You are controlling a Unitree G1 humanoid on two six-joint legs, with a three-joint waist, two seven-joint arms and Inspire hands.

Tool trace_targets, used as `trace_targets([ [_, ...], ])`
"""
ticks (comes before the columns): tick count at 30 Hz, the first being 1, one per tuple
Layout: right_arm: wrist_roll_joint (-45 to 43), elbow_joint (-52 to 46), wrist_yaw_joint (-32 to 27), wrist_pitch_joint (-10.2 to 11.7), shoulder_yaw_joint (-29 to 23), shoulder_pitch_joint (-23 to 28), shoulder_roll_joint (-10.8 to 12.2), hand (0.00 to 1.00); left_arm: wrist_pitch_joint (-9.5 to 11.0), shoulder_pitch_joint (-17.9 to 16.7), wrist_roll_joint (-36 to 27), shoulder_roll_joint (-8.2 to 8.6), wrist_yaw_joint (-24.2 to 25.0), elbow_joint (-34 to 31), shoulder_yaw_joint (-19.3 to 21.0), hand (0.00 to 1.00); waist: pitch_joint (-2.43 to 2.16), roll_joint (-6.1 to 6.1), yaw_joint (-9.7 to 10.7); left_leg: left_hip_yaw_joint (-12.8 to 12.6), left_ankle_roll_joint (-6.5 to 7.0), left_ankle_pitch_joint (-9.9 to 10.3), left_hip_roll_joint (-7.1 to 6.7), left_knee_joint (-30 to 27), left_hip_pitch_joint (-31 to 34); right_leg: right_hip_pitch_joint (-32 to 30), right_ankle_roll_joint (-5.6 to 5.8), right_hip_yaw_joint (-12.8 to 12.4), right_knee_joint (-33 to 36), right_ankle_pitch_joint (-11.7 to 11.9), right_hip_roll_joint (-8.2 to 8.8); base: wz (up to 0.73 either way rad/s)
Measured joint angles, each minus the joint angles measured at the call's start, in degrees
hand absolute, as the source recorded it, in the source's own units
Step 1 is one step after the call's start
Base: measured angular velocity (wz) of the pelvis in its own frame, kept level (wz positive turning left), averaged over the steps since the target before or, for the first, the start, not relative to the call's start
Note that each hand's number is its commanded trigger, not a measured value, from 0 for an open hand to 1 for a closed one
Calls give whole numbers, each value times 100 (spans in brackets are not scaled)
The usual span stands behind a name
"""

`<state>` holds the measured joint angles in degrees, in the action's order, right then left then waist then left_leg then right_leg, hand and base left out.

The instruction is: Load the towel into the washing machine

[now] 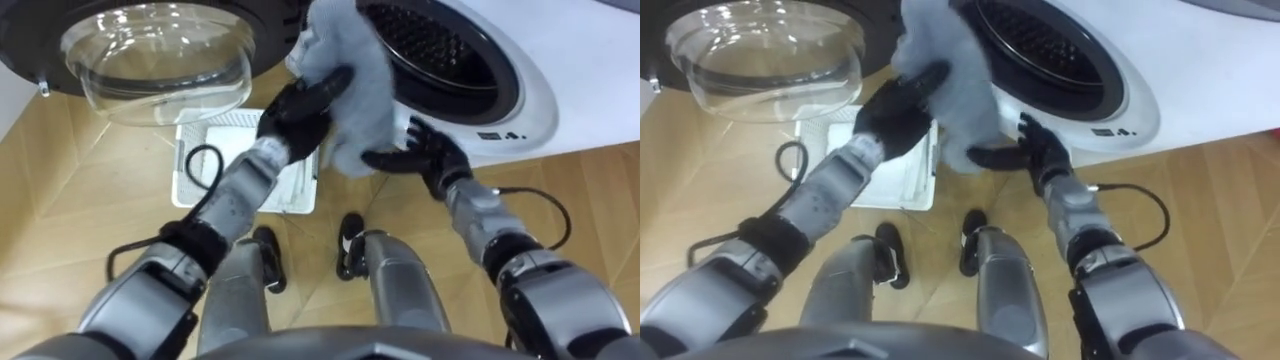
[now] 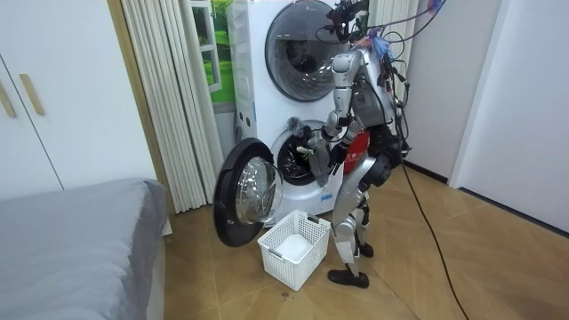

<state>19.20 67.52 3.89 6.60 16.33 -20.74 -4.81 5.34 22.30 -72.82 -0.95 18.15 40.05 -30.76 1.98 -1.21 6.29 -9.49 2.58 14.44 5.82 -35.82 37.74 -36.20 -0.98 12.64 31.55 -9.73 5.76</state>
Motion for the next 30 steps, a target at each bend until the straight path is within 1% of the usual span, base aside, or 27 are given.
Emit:
trace_targets([
  [2, -68, 5, 21, -50, 0, 2, 46, 0, -12, 32, 258, 37, 127, -66, -143, 100, 4, -1, 13, -35, -1, 1, 13, 1, -6, -7, -5, -9, -5, 6, -8, -9],
  [4, -146, -4, 53, -133, -8, -22, 4, 0, -44, 39, 649, 28, 337, -65, -236, 100, 14, -6, -29, -115, -2, 2, 30, 22, -13, -41, -11, -49, 5, 10, -14, -10],
  [6, -194, -5, 70, -177, -6, -35, -24, 0, -42, 38, 953, -1, 497, -65, -257, 100, 28, -4, -47, -131, -3, 2, 30, 51, -12, -73, -16, -60, 8, 8, -11, -3],
  [7, -227, -4, 95, -185, -7, -35, -30, 0, -42, 38, 1128, -21, 584, -64, -264, 100, 59, -2, -48, -138, -5, 1, 29, 57, -22, -75, -23, -58, 7, 3, -6, 0],
  [8, -266, -4, 109, -187, -9, -37, -34, 0, -38, 37, 1216, -33, 639, -63, -265, 100, 80, -2, -49, -151, -6, 1, 30, 60, -28, -75, -26, -61, 8, 1, -5, 0],
  [10, -449, -4, 176, -193, -15, -45, -53, 0, -35, 39, 1527, -121, 891, -61, -272, 100, 188, 33, -43, -159, -8, 1, 33, 63, -23, -88, -28, -64, 0, 0, -7, 0],
  [11, -477, -3, 196, -199, -15, -43, -65, 0, -32, 39, 1621, -139, 949, -61, -271, 100, 211, 51, -43, -157, -8, 1, 32, 66, -13, -96, -28, -59, -6, 0, -5, 0],
  [12, -552, -2, 225, -252, -14, -42, -84, 0, -32, 39, 1779, -173, 1000, -61, -298, 100, 234, 86, -47, -155, -8, 1, 30, 73, 11, -116, -29, -49, -15, 0, 2, 0],
  [13, -607, 0, 258, -288, -11, -41, -85, 0, -32, 39, 1901, -197, 1023, -61, -323, 100, 236, 93, -56, -159, -9, -1, 21, 91, 42, -169, -28, -62, -5, 0, 10, 0],
  [16, -605, -1, 328, -289, -8, -45, -90, 0, -24, 70, 2093, -201, 1088, -61, -326, 100, 237, 94, -63, -162, -18, -11, 7, 105, 169, -312, -29, -73, 38, 0, 15, 0],
  [19, -606, 1, 417, -289, -4, -43, -129, 0, -24, 69, 2137, -231, 1169, -62, -327, 100, 236, 93, -78, -162, -21, -13, -49, 92, 198, -374, -19, -125, 46, -6, 15, -3],
  [22, -606, 0, 458, -302, 47, -44, -156, 0, -26, 71, 2189, -307, 1232, -61, -329, 100, 234, 90, -96, -172, -21, -13, -50, 93, 198, -385, -13, -138, 46, -10, 16, -3],
  [24, -605, -1, 488, -305, 46, -45, -163, 0, -27, 71, 2215, -320, 1240, -61, -330, 100, 233, 91, -118, -172, -21, -13, -52, 98, 197, -384, -13, -135, 38, -10, 16, 0],
  [26, -613, -2, 497, -328, 46, -45, -164, 0, -26, 69, 2369, -331, 1246, -62, -343, 100, 230, 94, -130, -172, -21, -13, -52, 101, 196, -373, -13, -123, 29, -9, 19, 0],
  [30, -609, -3, 503, -386, 47, -37, -170, 0, -25, 66, 2407, -432, 1300, -62, -485, 100, 224, 99, -131, -172, -20, -13, -47, 113, 197, -376, -14, -125, 3, -8, 22, 0],
])
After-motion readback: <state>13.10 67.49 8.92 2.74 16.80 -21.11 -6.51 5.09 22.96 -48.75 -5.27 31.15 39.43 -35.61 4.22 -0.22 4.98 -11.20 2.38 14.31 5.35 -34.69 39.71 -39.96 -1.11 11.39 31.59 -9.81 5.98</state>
